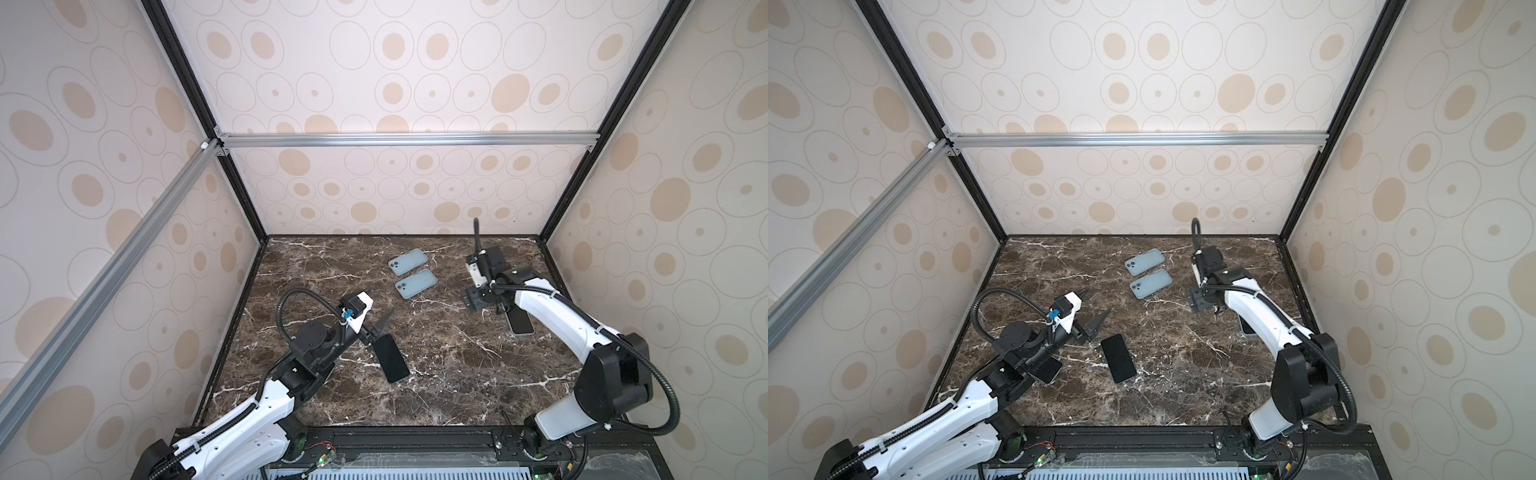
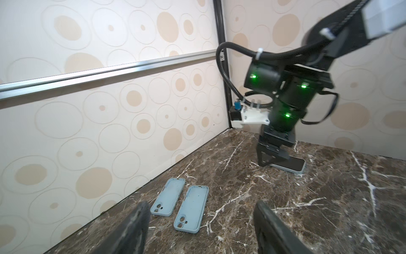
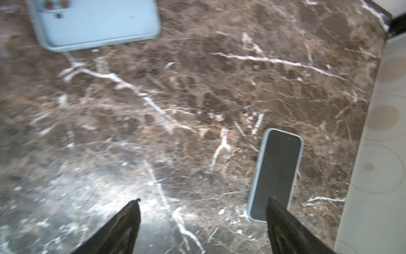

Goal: Put the phone into the phone case

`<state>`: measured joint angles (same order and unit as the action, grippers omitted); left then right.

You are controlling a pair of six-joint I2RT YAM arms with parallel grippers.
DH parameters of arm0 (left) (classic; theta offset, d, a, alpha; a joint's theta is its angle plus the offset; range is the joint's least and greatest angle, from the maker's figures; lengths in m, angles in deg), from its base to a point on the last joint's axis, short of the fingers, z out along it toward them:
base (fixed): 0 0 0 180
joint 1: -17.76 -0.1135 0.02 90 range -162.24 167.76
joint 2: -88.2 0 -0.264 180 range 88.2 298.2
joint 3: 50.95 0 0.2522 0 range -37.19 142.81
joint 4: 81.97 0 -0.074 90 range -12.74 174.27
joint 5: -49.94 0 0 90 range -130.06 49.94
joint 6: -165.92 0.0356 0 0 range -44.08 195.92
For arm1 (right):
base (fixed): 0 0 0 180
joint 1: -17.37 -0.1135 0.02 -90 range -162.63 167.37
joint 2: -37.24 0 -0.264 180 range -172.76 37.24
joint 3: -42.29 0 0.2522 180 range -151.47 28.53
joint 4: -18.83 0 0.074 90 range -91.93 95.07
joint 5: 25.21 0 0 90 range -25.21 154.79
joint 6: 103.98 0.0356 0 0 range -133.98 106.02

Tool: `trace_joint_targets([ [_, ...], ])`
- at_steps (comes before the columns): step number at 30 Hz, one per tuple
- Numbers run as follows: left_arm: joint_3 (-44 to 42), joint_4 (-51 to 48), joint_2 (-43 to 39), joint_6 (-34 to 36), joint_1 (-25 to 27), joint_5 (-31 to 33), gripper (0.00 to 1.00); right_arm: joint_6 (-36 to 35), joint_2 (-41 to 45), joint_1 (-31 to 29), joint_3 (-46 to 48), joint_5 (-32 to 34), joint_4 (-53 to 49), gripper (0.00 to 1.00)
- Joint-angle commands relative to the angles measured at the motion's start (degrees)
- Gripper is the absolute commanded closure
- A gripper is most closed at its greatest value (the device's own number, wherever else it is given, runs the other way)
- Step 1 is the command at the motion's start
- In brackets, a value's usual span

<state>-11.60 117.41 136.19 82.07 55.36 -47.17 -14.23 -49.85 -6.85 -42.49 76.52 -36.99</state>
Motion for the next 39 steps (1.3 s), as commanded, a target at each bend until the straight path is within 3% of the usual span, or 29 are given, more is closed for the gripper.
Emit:
trace_joint_targets([
  [1, 4.53, -4.34, -1.52, -3.77, -0.43, 12.43, 0.26, 9.04, 2.40, -6.39, 3.20, 1.50, -0.74, 0.11],
  [6, 8.25, -13.79, -2.36, -6.14, -0.43, 26.16, 0.26, 19.68, 3.00, -18.90, 4.51, 2.90, 0.89, 0.12],
  [15, 12.37, -30.94, -2.98, -10.22, -0.89, 34.87, 0.25, 31.49, -3.61, -34.86, 1.43, 6.88, 3.19, 0.12],
  [24, 8.32, -33.80, -1.36, -15.10, -5.86, 32.67, 0.24, 39.82, -14.35, -42.70, -2.51, 8.09, 6.64, 0.11],
  [32, 9.14, -31.79, 3.62, -20.79, -17.26, 20.19, 0.24, 46.04, -16.42, -43.54, 1.42, 8.36, 12.88, 0.09],
  [39, 8.73, -30.26, 4.13, -21.70, -20.11, 17.66, 0.23, 45.75, -21.23, -43.54, -3.47, 8.34, 9.16, 0.07],
])
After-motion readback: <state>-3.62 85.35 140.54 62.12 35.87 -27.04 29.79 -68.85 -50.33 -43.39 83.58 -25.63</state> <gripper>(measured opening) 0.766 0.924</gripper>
